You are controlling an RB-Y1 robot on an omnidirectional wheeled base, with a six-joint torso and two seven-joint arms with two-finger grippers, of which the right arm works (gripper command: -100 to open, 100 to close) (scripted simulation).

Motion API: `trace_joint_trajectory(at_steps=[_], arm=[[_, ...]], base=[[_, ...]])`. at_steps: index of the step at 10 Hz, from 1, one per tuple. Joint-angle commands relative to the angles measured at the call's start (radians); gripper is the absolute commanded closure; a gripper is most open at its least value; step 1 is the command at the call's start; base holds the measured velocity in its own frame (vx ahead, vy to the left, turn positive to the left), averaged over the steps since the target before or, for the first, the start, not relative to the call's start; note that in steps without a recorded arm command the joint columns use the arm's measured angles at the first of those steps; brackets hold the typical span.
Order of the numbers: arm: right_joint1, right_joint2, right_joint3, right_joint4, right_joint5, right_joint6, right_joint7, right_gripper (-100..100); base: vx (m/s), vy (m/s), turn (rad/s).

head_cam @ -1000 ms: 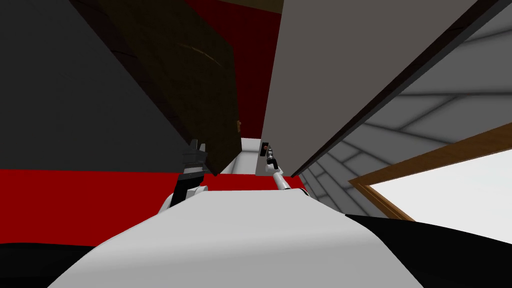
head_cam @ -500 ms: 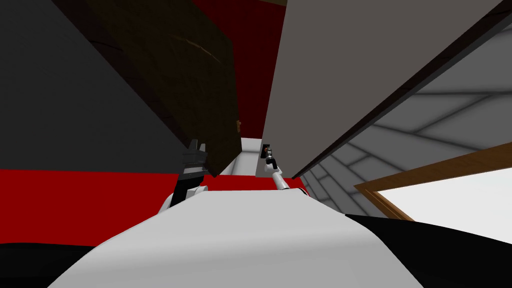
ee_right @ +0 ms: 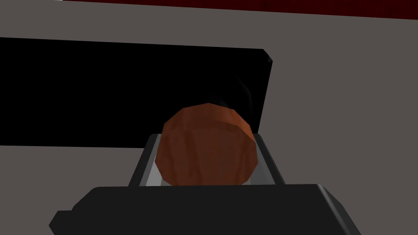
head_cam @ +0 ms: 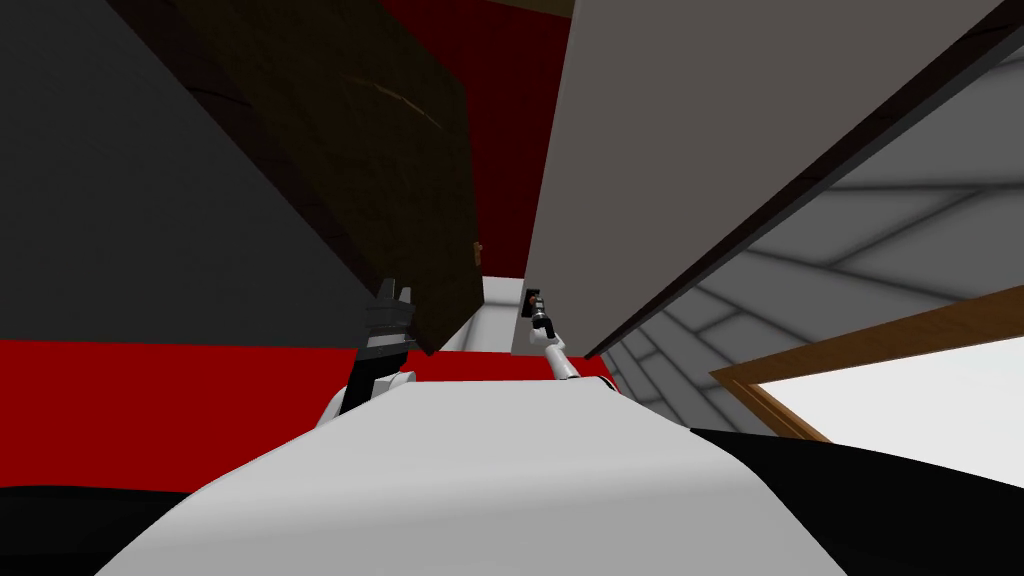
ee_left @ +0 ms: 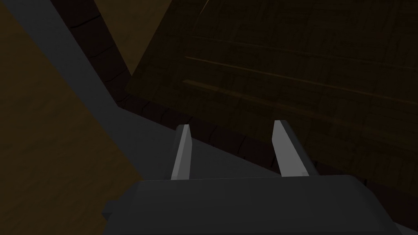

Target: Push the door open

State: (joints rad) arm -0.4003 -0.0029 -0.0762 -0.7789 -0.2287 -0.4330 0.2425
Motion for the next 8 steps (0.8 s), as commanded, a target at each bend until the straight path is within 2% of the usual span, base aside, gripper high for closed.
trace_joint_trajectory(at_steps=[1, 4, 5, 8], arm=[[-0.003, -0.009, -0.012, -0.007, -0.002, -0.003, 0.007, 100], [-0.005, -0.021, -0.026, -0.005, -0.005, -0.004, 0.014, 100], [-0.006, -0.030, -0.040, -0.003, -0.008, -0.006, 0.022, 100], [-0.010, -0.045, -0.073, 0.001, -0.016, -0.010, 0.039, 100]], base=[[0.182, 0.057, -0.048], [0.161, 0.039, -0.032], [0.124, 0.031, -0.060], [0.194, 0.072, -0.117]])
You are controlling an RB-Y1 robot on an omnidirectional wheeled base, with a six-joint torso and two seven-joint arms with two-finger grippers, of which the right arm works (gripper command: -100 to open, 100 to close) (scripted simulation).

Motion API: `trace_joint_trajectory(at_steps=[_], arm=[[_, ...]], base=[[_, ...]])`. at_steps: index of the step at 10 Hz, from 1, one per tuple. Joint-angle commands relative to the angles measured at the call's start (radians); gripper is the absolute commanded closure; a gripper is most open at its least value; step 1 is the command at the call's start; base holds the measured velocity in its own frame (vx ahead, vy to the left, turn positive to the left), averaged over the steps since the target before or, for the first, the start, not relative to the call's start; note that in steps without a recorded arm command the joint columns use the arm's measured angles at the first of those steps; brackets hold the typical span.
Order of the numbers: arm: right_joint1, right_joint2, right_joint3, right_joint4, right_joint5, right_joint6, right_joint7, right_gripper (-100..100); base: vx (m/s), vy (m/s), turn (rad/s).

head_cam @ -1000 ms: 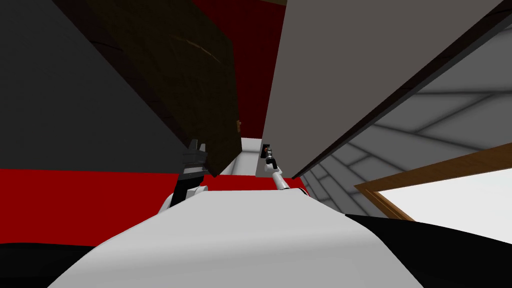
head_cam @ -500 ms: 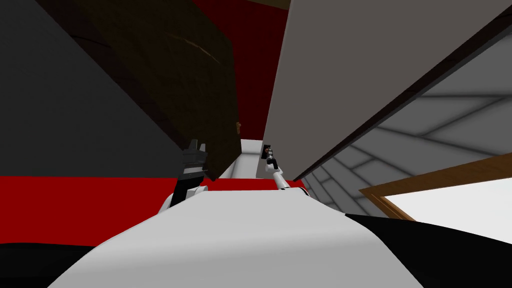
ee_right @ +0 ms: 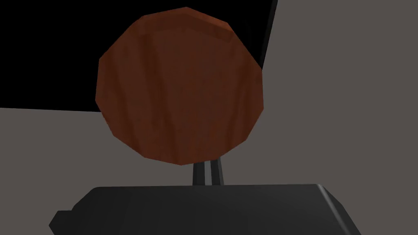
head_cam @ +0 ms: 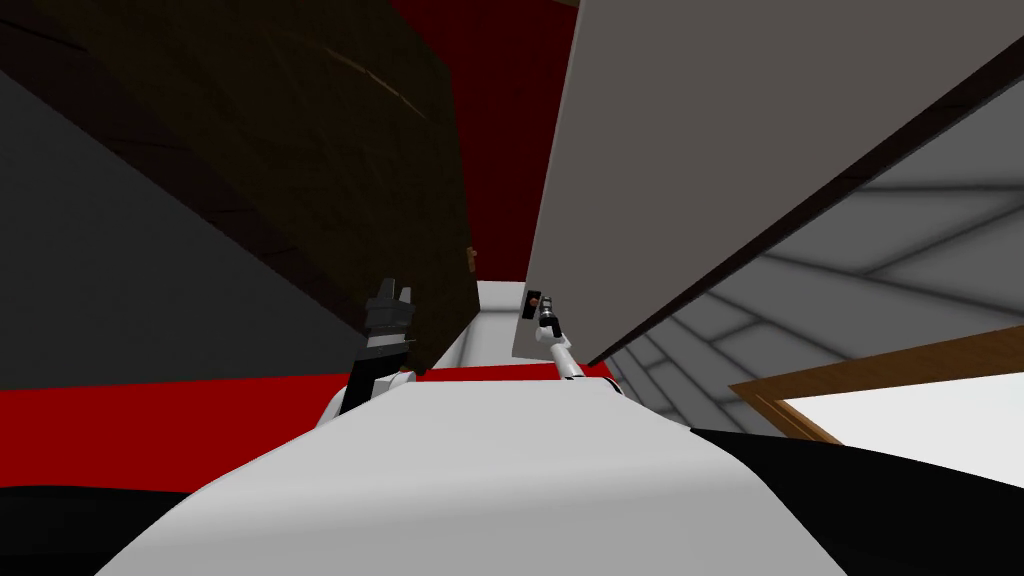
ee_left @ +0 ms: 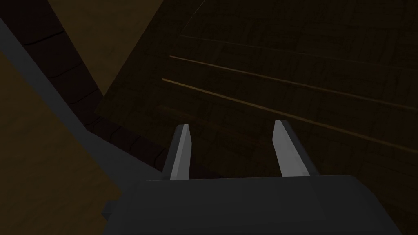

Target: Push the door open

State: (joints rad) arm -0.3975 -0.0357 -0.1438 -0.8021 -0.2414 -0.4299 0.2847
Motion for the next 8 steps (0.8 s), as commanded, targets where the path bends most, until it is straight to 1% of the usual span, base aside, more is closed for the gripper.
trace_joint_trajectory(at_steps=[1, 3, 5, 7, 8], arm=[[0.002, -0.005, 0.003, 0.000, -0.001, 0.002, -0.004, -100], [0.002, -0.005, 0.005, 0.000, -0.002, 0.003, -0.006, -100], [0.004, 0.001, 0.009, 0.000, -0.004, 0.005, -0.010, -100], [0.006, 0.015, 0.013, 0.000, -0.005, 0.007, -0.015, -100], [0.007, 0.028, 0.015, 0.000, -0.006, 0.008, -0.018, -100]], base=[[-0.051, 0.057, -0.027], [-0.171, 0.027, 0.004], [-0.188, 0.050, -0.013], [-0.204, 0.053, -0.009], [-0.217, 0.050, -0.011]])
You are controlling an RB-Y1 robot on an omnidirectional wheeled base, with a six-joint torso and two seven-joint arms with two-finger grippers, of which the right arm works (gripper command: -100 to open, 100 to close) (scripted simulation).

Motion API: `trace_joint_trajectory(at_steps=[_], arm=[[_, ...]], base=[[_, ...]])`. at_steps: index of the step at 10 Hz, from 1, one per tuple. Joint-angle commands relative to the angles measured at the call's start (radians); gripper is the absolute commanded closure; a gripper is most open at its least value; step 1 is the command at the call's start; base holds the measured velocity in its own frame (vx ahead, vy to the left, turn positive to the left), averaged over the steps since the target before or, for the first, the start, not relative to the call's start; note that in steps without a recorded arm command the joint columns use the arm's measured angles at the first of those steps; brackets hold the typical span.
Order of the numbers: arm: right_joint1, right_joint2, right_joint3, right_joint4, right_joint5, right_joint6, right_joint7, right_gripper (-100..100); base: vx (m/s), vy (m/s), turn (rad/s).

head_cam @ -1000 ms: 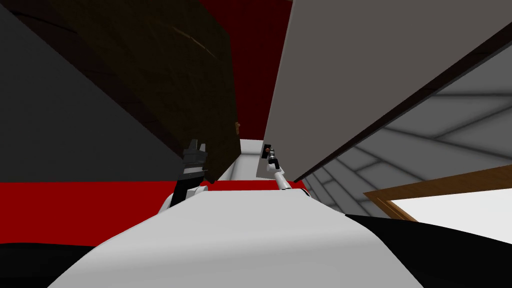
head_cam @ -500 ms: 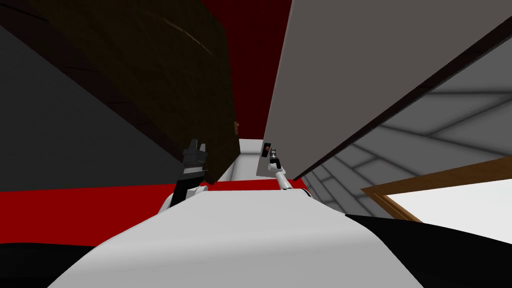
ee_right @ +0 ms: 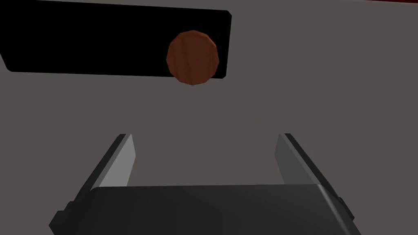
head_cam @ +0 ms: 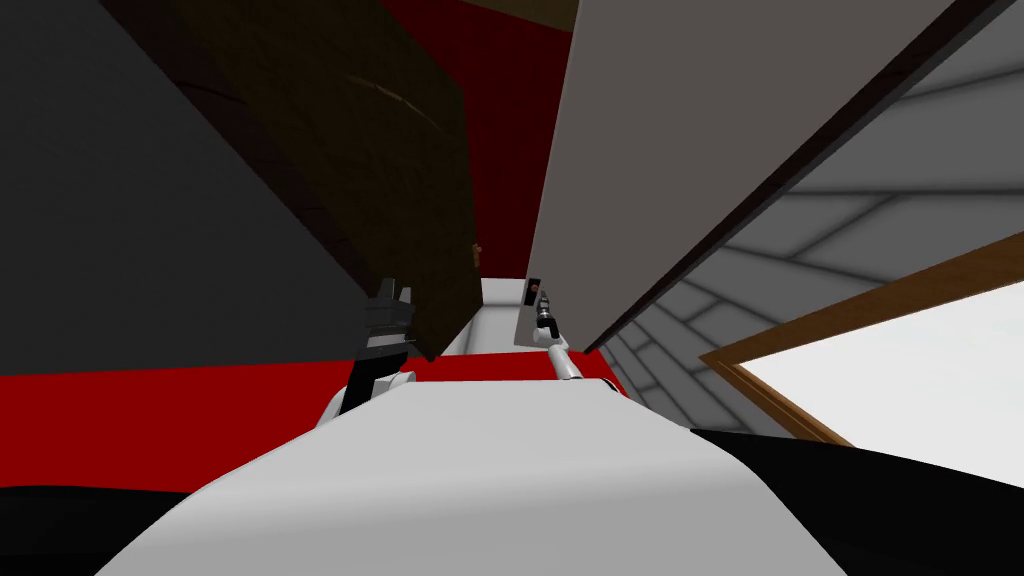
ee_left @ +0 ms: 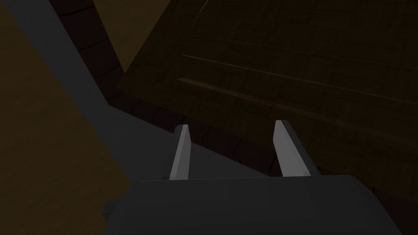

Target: Push the door open

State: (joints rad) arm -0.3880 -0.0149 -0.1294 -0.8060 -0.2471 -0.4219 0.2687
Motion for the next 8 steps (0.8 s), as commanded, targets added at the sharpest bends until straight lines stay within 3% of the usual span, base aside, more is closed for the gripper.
trace_joint_trajectory(at_steps=[1, 2, 3, 6, 8], arm=[[-0.002, 0.020, 0.003, 0.004, -0.002, 0.001, -0.004, -100], [0.003, 0.016, 0.001, -0.006, 0.000, 0.003, 0.000, -100], [0.005, -0.005, -0.001, -0.004, -0.001, 0.000, 0.001, -100], [0.007, -0.021, -0.004, -0.002, -0.002, -0.007, 0.001, -100], [0.008, -0.019, -0.007, 0.001, -0.002, -0.013, 0.000, -100]], base=[[-0.223, 0.061, -0.010], [-0.096, 0.029, -0.005], [0.077, 0.016, 0.031], [0.179, -0.016, 0.023], [0.192, -0.003, 0.027]])
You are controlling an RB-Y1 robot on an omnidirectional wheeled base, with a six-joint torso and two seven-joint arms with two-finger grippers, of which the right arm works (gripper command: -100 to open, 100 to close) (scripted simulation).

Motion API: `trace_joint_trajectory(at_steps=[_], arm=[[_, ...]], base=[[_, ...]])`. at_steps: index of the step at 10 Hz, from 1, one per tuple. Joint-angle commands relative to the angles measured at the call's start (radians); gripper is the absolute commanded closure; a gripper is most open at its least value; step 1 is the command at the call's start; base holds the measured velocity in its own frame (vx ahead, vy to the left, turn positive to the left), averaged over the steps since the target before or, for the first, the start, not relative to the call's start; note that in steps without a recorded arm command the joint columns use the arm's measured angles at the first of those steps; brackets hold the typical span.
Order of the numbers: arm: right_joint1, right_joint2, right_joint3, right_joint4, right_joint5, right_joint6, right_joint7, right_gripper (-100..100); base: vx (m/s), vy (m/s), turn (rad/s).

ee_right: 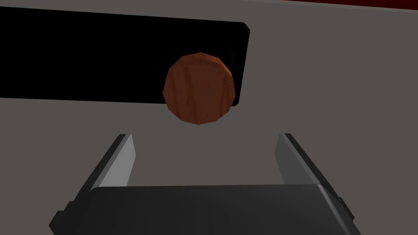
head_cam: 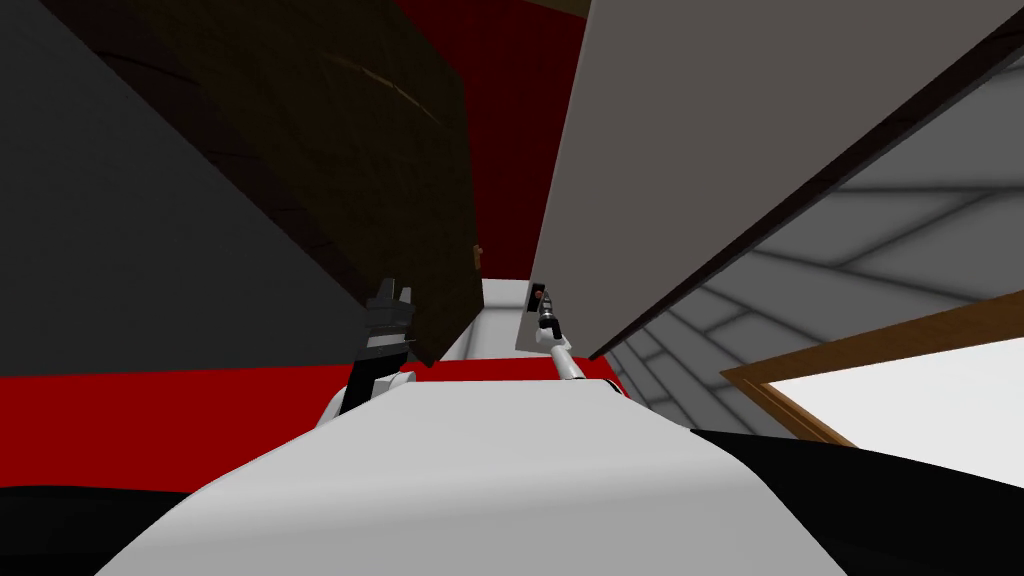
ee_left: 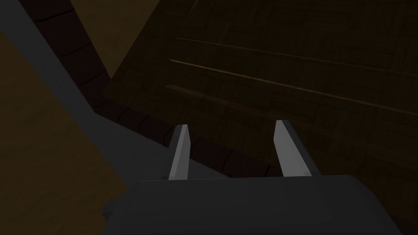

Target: Push the door open

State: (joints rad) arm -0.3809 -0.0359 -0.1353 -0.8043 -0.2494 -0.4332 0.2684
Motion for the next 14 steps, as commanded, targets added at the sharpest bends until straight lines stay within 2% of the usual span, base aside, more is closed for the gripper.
trace_joint_trajectory(at_steps=[1, 3, 4, 5, 10, 11, 14], arm=[[0.002, 0.006, -0.002, 0.000, 0.000, -0.004, 0.001, -100], [0.004, 0.028, -0.005, 0.002, -0.001, -0.010, 0.001, -100], [0.003, 0.022, -0.005, 0.000, -0.001, -0.006, 0.002, -100], [0.003, 0.022, -0.005, 0.000, -0.001, -0.006, 0.002, 100], [0.003, 0.022, -0.005, 0.000, -0.001, -0.006, 0.002, 100], [0.003, 0.009, -0.018, 0.002, -0.005, -0.006, 0.012, 100], [0.000, -0.008, -0.040, 0.002, -0.013, -0.009, 0.029, 100]], base=[[0.192, 0.007, 0.026], [0.187, -0.002, 0.021], [0.078, -0.006, 0.009], [-0.010, 0.002, -0.007], [-0.015, 0.001, 0.001], [0.092, 0.008, -0.030], [0.157, 0.027, -0.042]])
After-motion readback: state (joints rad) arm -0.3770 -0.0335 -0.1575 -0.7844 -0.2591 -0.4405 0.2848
